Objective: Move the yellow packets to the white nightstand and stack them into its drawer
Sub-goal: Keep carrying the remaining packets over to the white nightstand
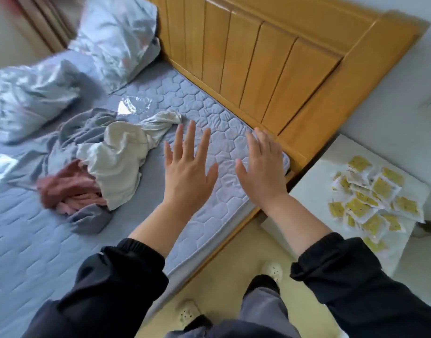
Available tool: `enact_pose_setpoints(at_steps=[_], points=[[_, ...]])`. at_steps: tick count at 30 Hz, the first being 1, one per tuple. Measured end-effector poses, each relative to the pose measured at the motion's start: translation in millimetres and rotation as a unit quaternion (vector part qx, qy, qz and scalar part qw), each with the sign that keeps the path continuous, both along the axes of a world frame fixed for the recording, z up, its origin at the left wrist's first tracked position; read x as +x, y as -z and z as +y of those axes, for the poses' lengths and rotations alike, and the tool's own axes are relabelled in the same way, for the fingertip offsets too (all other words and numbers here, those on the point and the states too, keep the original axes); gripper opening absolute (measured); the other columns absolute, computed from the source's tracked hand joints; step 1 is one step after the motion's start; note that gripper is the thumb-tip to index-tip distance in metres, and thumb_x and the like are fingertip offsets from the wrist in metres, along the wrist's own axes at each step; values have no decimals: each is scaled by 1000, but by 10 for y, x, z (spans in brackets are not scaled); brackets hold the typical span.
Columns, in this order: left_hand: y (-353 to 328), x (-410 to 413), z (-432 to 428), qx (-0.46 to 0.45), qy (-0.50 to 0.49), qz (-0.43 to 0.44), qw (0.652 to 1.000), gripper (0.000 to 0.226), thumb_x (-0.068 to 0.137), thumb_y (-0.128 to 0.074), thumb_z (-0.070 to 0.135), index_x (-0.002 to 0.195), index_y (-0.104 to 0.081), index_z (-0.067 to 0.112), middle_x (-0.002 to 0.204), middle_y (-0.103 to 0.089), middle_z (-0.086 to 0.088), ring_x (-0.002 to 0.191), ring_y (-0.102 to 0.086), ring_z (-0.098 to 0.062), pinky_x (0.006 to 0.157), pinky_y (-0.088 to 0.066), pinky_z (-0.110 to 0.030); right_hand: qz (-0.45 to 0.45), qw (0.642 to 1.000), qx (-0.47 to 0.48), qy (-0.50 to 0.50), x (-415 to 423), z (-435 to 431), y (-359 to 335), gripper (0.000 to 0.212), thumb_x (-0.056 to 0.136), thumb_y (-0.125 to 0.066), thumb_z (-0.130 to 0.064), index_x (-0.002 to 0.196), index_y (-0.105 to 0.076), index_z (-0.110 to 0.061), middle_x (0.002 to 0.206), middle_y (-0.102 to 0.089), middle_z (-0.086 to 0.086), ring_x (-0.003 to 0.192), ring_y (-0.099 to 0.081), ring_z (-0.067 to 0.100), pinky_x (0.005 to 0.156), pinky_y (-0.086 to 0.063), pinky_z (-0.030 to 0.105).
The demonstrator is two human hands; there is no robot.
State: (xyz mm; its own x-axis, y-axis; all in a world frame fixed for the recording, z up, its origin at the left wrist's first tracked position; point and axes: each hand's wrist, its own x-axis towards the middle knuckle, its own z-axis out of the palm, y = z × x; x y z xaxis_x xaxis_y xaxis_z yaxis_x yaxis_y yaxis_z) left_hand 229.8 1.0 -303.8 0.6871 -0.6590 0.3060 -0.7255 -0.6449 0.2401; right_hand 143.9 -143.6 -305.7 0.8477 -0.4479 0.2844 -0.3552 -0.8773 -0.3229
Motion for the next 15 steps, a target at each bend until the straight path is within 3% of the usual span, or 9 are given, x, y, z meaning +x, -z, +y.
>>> enact_pose_setpoints(at_steps=[5,15], points=[[-338,241,1217,6,-98,-28,995,66,91,-27,48,150,-10,24,161,-7,-10,147,0,-31,115,-4,-56,-49,994,-22,-95,491,1100,-322,57,87,-40,-33,136,-42,-3,143,-40,20,134,-31,34,107,-30,60],[-699,459,2809,-22,-318,-81,945,66,89,-36,45,149,-17,24,160,-11,-9,147,-4,-30,113,-10,-58,-97,949,-57,-294,1356,2754,-832,58,85,-40,-37,134,-45,-5,143,-41,20,133,-36,37,108,-27,57]])
